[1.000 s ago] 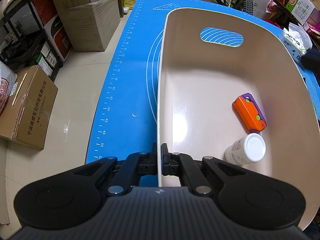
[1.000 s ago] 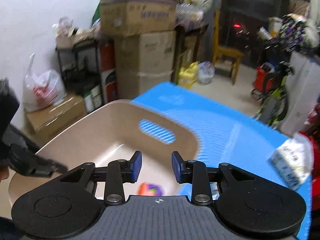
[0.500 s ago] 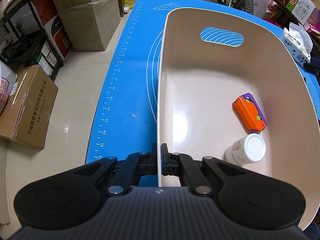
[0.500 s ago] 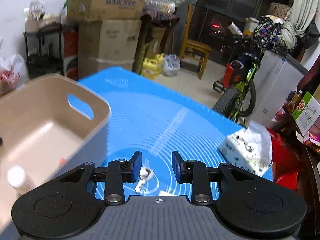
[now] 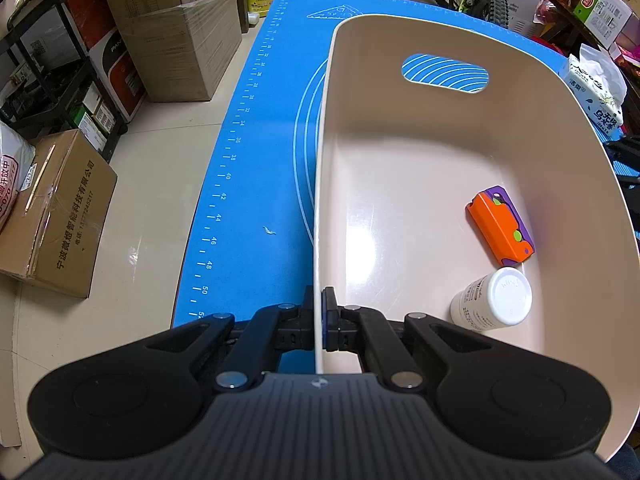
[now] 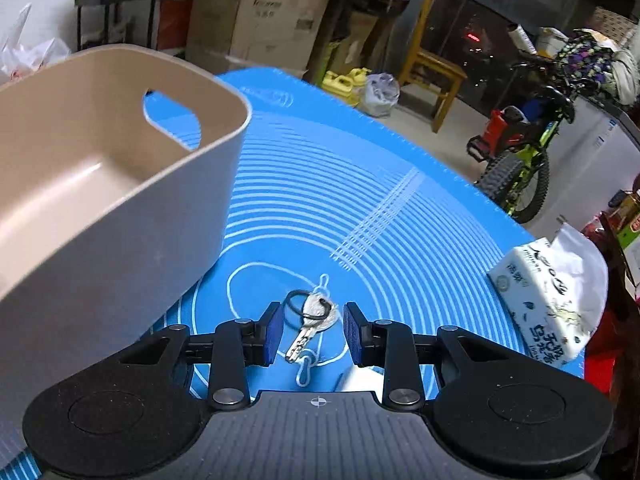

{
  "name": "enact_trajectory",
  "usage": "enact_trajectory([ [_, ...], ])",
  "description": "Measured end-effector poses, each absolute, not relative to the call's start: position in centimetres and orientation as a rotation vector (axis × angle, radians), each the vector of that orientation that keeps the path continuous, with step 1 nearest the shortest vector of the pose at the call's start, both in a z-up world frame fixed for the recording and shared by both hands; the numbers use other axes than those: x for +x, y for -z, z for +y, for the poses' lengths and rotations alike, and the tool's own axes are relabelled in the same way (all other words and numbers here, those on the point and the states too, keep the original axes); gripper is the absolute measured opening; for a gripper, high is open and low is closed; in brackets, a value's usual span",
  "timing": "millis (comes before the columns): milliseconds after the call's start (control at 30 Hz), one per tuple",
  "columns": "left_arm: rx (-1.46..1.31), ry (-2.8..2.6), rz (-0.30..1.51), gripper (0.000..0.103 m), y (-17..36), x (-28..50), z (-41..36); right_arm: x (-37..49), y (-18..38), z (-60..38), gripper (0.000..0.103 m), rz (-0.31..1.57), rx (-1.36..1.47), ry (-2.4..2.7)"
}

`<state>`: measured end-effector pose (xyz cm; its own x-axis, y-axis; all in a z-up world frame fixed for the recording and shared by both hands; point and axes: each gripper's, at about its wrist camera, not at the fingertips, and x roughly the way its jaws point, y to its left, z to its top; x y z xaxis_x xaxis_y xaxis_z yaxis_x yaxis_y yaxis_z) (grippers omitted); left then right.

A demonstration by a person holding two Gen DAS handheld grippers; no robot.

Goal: Organize rigid objects
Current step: 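Grasp the keys on the ring with the right tool and lift them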

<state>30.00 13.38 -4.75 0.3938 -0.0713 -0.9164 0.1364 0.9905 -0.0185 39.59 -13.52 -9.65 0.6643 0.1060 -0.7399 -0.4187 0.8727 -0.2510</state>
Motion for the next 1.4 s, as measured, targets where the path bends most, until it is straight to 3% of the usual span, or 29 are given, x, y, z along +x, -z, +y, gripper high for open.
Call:
enact_trajectory([
  [533, 0.069, 0.13, 1.159, 0.004, 4.6, 29.9, 13.5, 41.9, 11.5, -12.8, 0.043, 0.777, -0.518, -0.31],
  [733, 0.07, 0.127, 1.159, 0.004, 4.6, 30.0, 13.5, 42.7, 11.8, -12.6, 0.034, 0.783, -0.52, -0.338],
  [800, 0.07, 0.128, 1.159, 0.004, 4.6, 30.0, 13.4, 42.8, 11.7, -12.7, 0.022, 0.78, -0.496, -0.339],
  [1000, 0.073, 0.124, 1.16, 0.004, 4.6, 30.1, 13.4, 42.3, 10.6, -14.1, 0.014, 0.758, -0.404, -0.296],
  [1400, 0.077, 0.12, 1.158, 0.004, 4.6, 30.1, 13.1, 38.3, 6.6, -17.4, 0.013, 0.658, -0.293, -0.174],
])
